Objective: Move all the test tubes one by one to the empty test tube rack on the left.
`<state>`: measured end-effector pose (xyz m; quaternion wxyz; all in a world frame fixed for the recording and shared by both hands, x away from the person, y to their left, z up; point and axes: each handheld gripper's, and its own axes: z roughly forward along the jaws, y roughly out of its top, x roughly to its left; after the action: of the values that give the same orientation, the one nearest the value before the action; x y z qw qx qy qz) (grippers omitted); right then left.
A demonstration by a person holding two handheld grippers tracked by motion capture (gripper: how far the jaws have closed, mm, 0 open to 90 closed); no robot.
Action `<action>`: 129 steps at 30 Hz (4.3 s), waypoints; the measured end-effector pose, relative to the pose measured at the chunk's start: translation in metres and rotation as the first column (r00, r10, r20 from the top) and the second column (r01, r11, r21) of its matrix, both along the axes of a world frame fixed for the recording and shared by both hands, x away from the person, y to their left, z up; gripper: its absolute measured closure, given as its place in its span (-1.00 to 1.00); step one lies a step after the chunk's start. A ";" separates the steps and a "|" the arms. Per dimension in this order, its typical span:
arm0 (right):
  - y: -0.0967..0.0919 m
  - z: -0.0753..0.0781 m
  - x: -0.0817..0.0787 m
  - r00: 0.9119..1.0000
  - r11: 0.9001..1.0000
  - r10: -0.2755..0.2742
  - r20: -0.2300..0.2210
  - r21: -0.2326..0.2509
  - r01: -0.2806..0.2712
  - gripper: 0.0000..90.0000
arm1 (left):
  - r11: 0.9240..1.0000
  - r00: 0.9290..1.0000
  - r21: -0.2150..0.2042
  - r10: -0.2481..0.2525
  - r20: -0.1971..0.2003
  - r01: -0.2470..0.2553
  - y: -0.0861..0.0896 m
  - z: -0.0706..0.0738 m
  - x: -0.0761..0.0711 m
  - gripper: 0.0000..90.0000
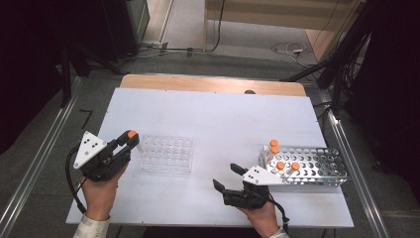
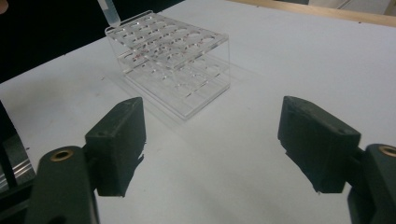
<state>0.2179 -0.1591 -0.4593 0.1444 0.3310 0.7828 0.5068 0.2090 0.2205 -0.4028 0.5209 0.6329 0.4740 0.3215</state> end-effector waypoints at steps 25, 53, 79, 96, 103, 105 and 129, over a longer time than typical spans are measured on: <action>-0.002 0.003 -0.002 1.000 1.000 0.002 0.006 0.000 -0.002 -0.59 | 0.995 0.997 0.094 0.038 -0.070 -0.031 -0.014 -0.038 0.008 0.56; -0.008 0.003 -0.005 1.000 1.000 -0.011 0.009 0.000 0.011 -0.59 | 0.988 0.990 0.094 0.132 -0.058 -0.126 -0.017 -0.043 0.002 -0.40; -0.063 0.013 -0.022 0.992 0.993 -0.114 0.045 0.012 0.114 -0.55 | 0.987 0.987 0.071 0.146 -0.061 -0.142 -0.013 -0.042 -0.001 -0.52; -0.105 0.007 -0.034 0.977 0.977 -0.211 0.037 0.013 0.211 -0.48 | 0.989 0.987 0.052 0.145 -0.073 -0.141 -0.012 -0.044 -0.001 -0.53; -0.114 0.001 -0.030 0.961 0.962 -0.274 0.045 0.017 0.273 -0.24 | 0.988 0.987 0.054 0.146 -0.071 -0.142 -0.013 -0.043 -0.001 -0.52; -0.115 0.000 -0.029 0.954 0.955 -0.296 0.052 0.014 0.296 -0.14 | 0.989 0.987 0.050 0.145 -0.070 -0.142 -0.012 -0.043 -0.001 -0.52; -0.113 -0.011 -0.001 0.927 0.929 -0.370 0.057 -0.005 0.371 0.48 | 0.990 0.988 0.053 0.137 -0.073 -0.133 -0.016 -0.043 -0.001 -0.52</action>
<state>0.2169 -0.2723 -0.4704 0.2617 0.4575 0.7059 0.4732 0.2082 0.2049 -0.4462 0.4640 0.6237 0.5274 0.3429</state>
